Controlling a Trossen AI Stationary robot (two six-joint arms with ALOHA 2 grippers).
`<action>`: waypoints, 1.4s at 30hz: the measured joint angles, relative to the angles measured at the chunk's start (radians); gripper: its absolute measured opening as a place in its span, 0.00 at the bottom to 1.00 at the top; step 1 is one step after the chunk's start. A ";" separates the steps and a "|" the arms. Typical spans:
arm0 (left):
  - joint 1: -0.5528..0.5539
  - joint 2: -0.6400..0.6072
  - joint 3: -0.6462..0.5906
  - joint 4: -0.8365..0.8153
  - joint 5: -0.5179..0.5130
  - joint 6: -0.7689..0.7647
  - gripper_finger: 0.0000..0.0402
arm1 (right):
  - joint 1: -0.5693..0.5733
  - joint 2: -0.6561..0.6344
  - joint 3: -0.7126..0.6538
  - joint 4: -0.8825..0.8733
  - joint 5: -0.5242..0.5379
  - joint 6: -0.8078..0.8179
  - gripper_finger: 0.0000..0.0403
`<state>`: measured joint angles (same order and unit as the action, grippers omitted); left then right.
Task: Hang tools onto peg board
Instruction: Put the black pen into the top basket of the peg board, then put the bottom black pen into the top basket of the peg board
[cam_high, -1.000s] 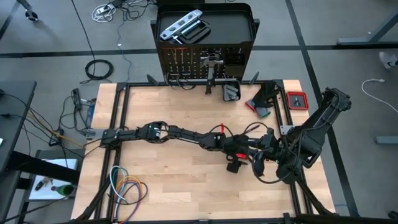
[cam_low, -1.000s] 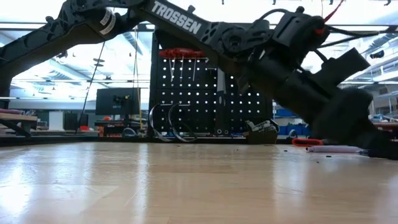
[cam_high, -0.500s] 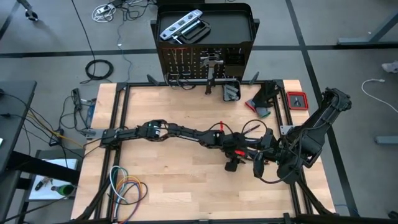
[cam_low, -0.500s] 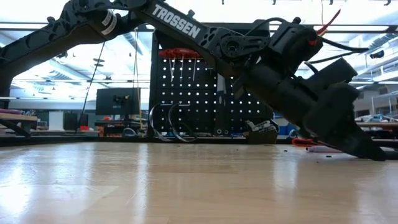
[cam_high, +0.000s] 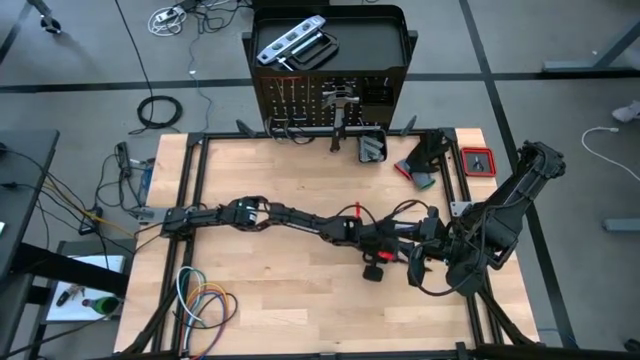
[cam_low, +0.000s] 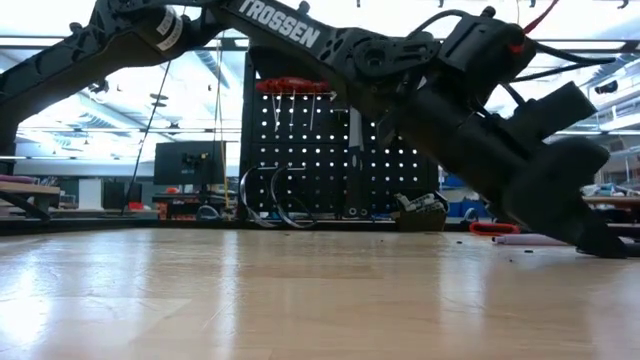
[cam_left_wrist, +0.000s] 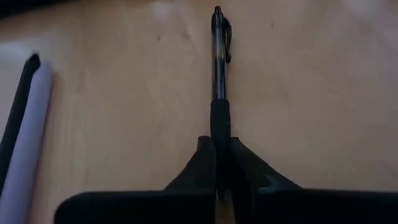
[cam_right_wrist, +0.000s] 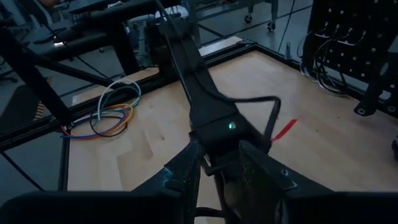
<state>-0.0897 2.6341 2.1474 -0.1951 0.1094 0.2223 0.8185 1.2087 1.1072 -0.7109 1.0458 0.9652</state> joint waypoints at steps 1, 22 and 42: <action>0.004 -0.004 0.017 -0.053 -0.003 0.000 0.04 | 0.000 0.000 0.000 0.000 0.000 0.000 0.28; 0.070 -0.060 0.189 -0.833 -0.010 0.093 0.02 | 0.004 -0.001 0.000 0.054 -0.073 -0.112 0.28; 0.029 -0.355 -0.050 -0.784 -0.127 0.130 0.00 | 0.179 0.000 0.000 0.084 0.170 -0.114 0.19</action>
<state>-0.0608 2.2793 2.0974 -0.9792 -0.0180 0.3527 0.9974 1.2087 1.1072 -0.6273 1.2154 0.8516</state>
